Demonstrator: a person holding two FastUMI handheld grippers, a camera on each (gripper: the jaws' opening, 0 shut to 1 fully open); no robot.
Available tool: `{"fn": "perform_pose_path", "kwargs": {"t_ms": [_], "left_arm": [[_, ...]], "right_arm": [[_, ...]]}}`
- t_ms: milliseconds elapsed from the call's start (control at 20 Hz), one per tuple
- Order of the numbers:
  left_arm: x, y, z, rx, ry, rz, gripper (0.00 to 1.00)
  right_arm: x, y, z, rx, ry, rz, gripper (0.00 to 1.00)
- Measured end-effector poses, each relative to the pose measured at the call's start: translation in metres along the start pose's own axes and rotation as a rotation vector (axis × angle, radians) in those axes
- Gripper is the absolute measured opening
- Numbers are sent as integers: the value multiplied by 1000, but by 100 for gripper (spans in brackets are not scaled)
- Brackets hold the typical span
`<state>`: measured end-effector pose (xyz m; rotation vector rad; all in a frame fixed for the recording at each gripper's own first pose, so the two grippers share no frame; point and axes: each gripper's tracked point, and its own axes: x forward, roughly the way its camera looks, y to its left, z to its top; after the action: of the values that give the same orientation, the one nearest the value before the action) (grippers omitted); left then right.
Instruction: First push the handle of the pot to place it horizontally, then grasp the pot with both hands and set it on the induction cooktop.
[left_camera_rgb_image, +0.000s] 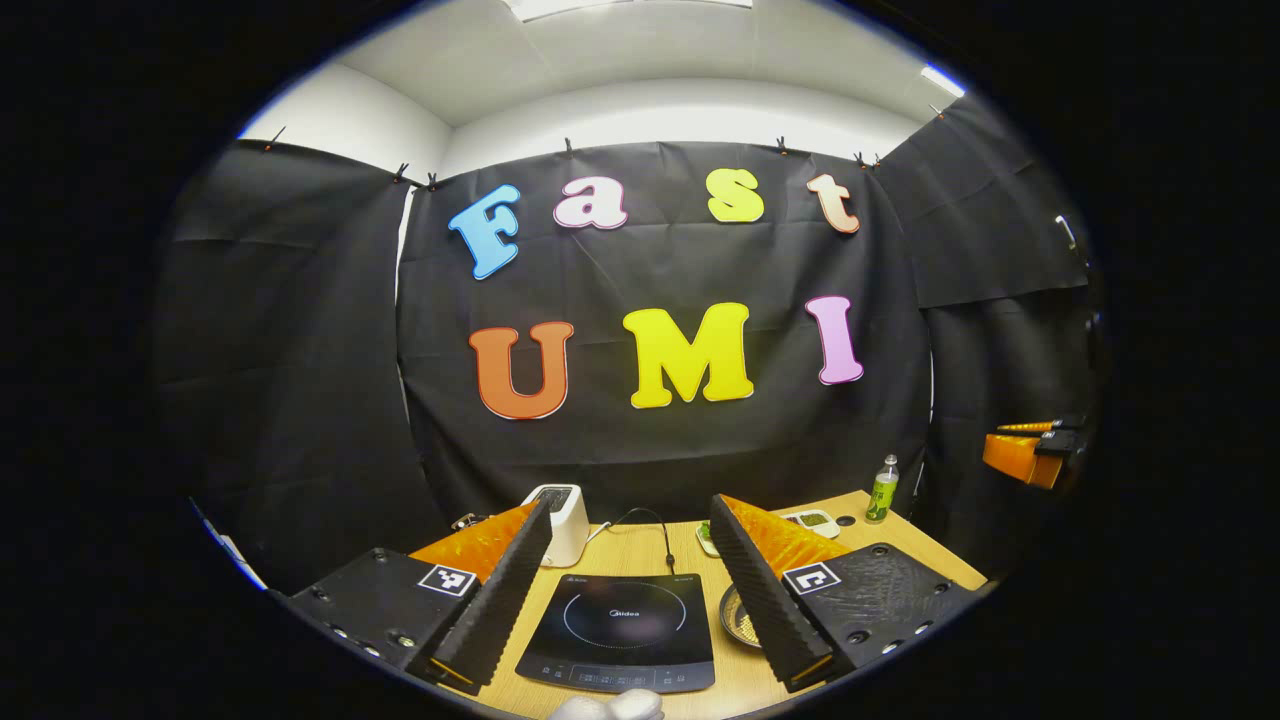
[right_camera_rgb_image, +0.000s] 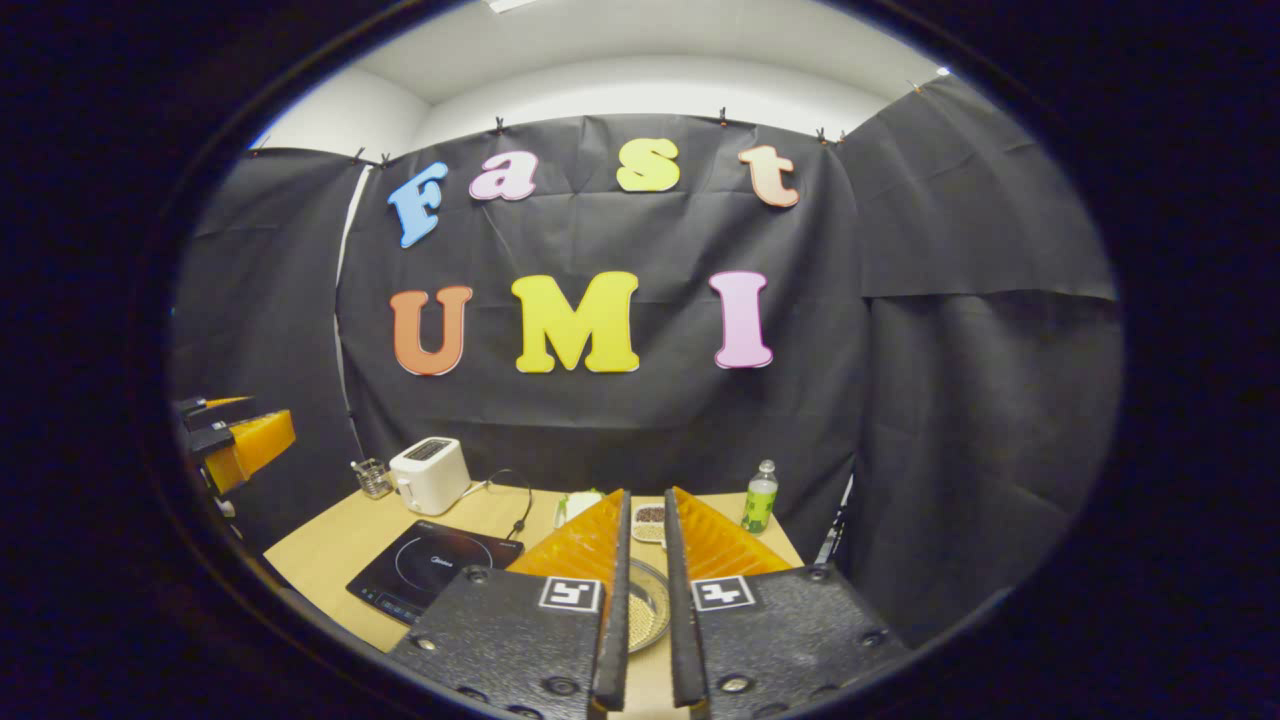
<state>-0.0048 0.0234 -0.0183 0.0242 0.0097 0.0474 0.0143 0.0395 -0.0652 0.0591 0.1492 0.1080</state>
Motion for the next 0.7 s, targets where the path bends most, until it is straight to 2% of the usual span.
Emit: {"fn": "perform_pose_path", "kwargs": {"t_ms": [50, 150, 250, 350, 450, 500, 550, 700], "left_arm": [[1, 2, -3, -3, 4, 4, 96], [1, 3, -9, -3, 17, 11, 96], [1, 8, -14, 0, 31, 19, 96], [-1, 11, -19, -3, 40, 23, 96], [-3, 11, -20, -3, 40, 26, 96], [-4, 11, -21, 0, 41, 27, 96], [-4, 12, -21, 5, 41, 30, 96], [-6, 19, -23, 4, 42, 47, 96]], "right_arm": [[4, 9, -12, 4, 31, 30, 5], [11, 32, -37, 5, 95, 101, 1], [20, 41, -63, -9, 151, 131, 4], [27, 52, -90, -7, 207, 153, 0], [35, 61, -116, -18, 262, 167, 4], [39, 65, -128, -25, 286, 172, 0], [41, 68, -141, -28, 313, 178, 4], [49, 83, -181, -29, 397, 207, 4]]}}
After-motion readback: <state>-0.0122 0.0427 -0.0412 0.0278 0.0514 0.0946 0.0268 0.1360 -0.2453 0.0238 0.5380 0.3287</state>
